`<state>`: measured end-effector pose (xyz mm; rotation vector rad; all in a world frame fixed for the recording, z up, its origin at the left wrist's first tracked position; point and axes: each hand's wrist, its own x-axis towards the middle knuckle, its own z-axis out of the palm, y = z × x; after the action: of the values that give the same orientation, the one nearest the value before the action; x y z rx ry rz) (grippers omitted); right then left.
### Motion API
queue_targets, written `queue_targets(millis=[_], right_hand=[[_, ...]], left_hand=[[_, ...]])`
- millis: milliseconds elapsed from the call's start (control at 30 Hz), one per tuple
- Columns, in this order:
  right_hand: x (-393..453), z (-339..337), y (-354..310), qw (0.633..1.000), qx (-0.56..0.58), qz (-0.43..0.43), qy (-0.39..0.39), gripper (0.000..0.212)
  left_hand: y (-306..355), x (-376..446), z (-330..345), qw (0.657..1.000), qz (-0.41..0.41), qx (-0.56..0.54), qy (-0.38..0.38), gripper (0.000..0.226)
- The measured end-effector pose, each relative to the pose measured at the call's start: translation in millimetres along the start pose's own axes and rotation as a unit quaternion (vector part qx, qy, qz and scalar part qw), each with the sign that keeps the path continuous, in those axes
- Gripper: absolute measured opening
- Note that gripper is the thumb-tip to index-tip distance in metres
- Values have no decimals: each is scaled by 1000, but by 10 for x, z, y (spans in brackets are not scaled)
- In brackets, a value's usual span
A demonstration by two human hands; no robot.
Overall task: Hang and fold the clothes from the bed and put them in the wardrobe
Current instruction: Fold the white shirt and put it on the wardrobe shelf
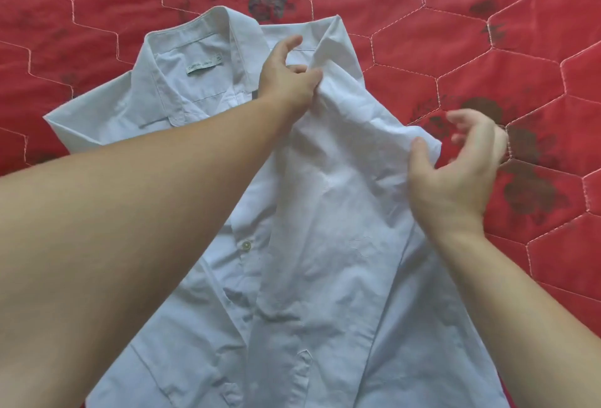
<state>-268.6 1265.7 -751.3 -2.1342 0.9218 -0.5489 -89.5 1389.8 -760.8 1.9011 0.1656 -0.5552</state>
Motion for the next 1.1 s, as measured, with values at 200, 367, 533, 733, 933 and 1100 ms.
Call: queue_targets(millis=[200, 367, 533, 733, 933, 1100], right_hand=[[-230, 295, 151, 877, -297, -281, -252, 66], [-196, 320, 220, 858, -346, -258, -280, 70], [247, 425, -319, 927, -247, -191, -208, 51], [831, 1026, -987, 910, -291, -100, -278, 65], [803, 1411, -1305, 865, -390, -159, -273, 74], [767, 1473, -1378, 856, -412, -112, -290, 39]], left_hand=[[-41, -168, -4, 997, 64, -6, 40, 52], [-380, -507, -339, 939, 222, 253, 65, 46], [-514, -444, -1187, 906, 157, 367, 143, 45], [-546, -77, -2080, 889, 2, 421, 180, 50], [-551, 61, -2338, 839, -56, 521, 146, 59], [-434, 119, -2335, 827, -38, 548, 119, 37]])
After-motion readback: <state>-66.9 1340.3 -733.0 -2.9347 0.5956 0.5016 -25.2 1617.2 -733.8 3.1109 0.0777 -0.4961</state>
